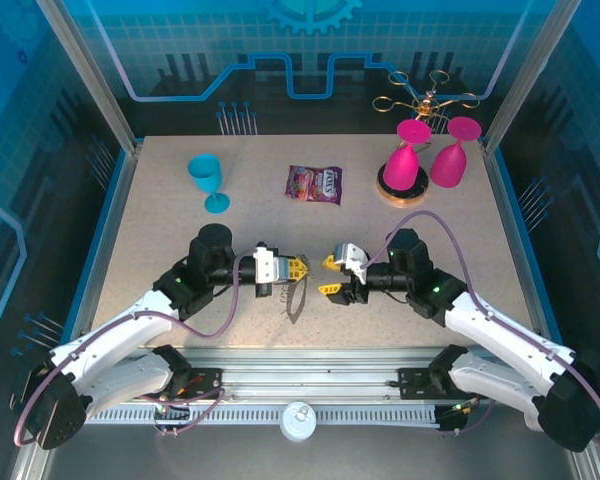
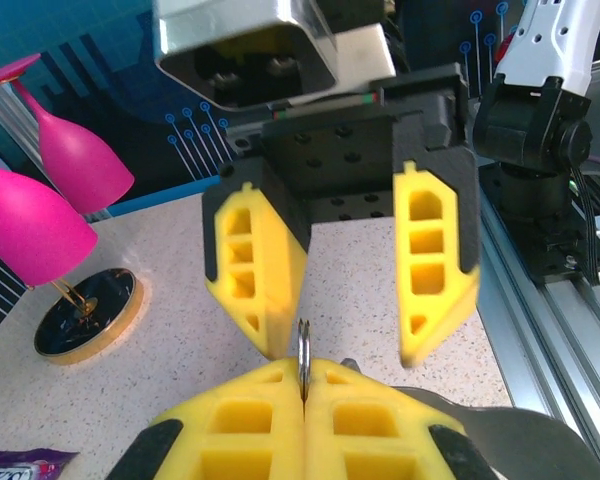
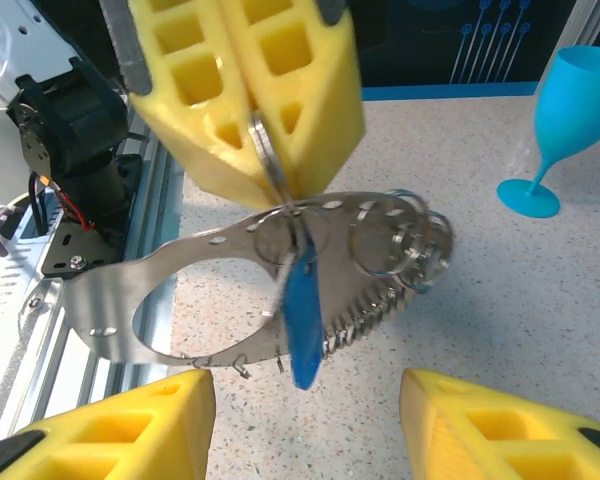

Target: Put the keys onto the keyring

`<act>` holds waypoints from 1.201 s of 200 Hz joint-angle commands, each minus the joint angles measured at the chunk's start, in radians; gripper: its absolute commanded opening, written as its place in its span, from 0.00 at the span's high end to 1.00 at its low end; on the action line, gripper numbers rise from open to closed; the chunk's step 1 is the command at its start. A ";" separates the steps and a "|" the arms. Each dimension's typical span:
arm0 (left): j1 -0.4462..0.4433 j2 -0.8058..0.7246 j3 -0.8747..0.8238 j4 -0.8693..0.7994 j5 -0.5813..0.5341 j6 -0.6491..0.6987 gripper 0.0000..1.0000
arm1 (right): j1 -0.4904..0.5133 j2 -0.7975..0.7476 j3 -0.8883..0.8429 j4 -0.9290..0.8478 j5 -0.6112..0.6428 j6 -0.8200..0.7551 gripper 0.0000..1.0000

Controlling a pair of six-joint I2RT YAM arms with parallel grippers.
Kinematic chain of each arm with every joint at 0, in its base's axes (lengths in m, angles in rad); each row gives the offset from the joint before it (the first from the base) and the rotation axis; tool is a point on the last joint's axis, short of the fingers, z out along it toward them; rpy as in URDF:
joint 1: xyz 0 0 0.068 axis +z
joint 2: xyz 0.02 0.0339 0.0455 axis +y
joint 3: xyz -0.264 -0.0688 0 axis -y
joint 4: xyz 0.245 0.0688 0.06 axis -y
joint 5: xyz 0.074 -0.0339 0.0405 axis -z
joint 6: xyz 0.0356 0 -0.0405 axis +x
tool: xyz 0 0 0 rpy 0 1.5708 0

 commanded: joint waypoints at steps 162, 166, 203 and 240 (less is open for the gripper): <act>-0.003 -0.040 -0.009 0.014 -0.010 0.016 1.00 | 0.043 0.041 0.048 0.043 0.093 -0.010 0.89; -0.004 -0.040 -0.008 0.011 -0.011 0.018 1.00 | 0.043 0.036 0.051 0.031 0.096 -0.013 0.89; -0.004 -0.036 -0.001 -0.012 -0.024 0.032 1.00 | 0.043 0.023 0.103 -0.097 0.130 -0.044 0.95; -0.004 -0.029 0.012 -0.040 -0.028 0.048 1.00 | 0.047 0.040 0.156 -0.170 0.124 -0.065 1.00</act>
